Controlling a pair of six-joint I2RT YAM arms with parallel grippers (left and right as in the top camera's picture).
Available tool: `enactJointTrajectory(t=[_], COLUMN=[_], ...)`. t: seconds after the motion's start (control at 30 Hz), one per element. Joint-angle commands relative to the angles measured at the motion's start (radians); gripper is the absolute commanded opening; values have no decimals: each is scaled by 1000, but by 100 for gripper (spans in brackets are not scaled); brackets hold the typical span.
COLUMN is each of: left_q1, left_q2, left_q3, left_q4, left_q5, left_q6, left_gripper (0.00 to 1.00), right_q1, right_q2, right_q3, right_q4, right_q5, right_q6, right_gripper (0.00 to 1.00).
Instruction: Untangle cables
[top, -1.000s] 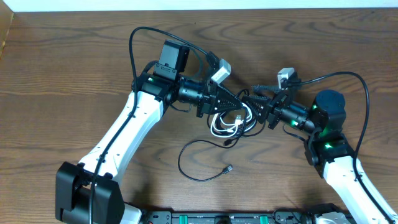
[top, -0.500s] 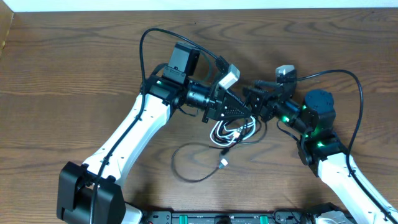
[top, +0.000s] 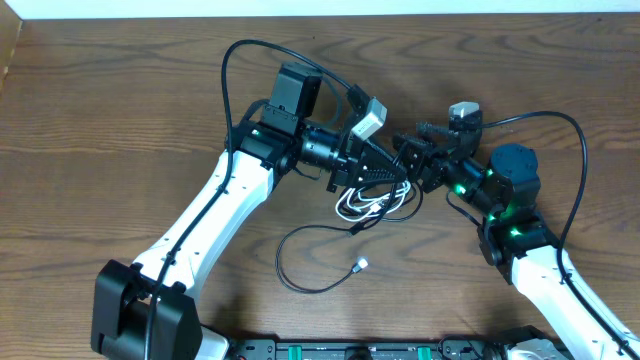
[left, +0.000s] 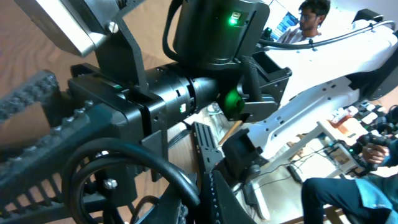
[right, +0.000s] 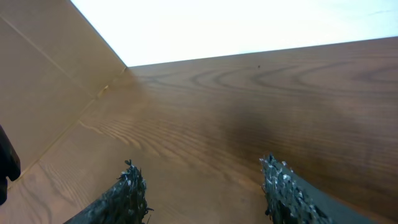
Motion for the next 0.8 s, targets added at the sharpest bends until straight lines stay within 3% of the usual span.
enactJointTrajectory(t=[0.0, 0.17, 0.33, 0.43, 0.6, 0.77], left_q1=[2, 2, 2, 2, 2, 2], left_q2=[-20, -20, -20, -20, -20, -20], left_q3=[3, 3, 3, 3, 3, 3], left_q4=[26, 119, 299, 414, 438, 437], left_q5=[-9, -9, -10, -102, -188, -188], left_q6=[3, 3, -8, -120, -211, -268], left_gripper=[8, 8, 8, 8, 8, 8], right_q1=[-6, -6, -6, -6, -8, -50], right_q2=[2, 2, 2, 2, 2, -7], right_q3=[5, 5, 5, 5, 5, 5], right_q4=[-8, -64, -248, -298, -290, -242], right_q5=[-34, -156, -172, -218, -224, -161], right_q6=[-2, -1, -1, -2, -36, -103], right_gripper=[59, 60, 62, 63, 63, 56])
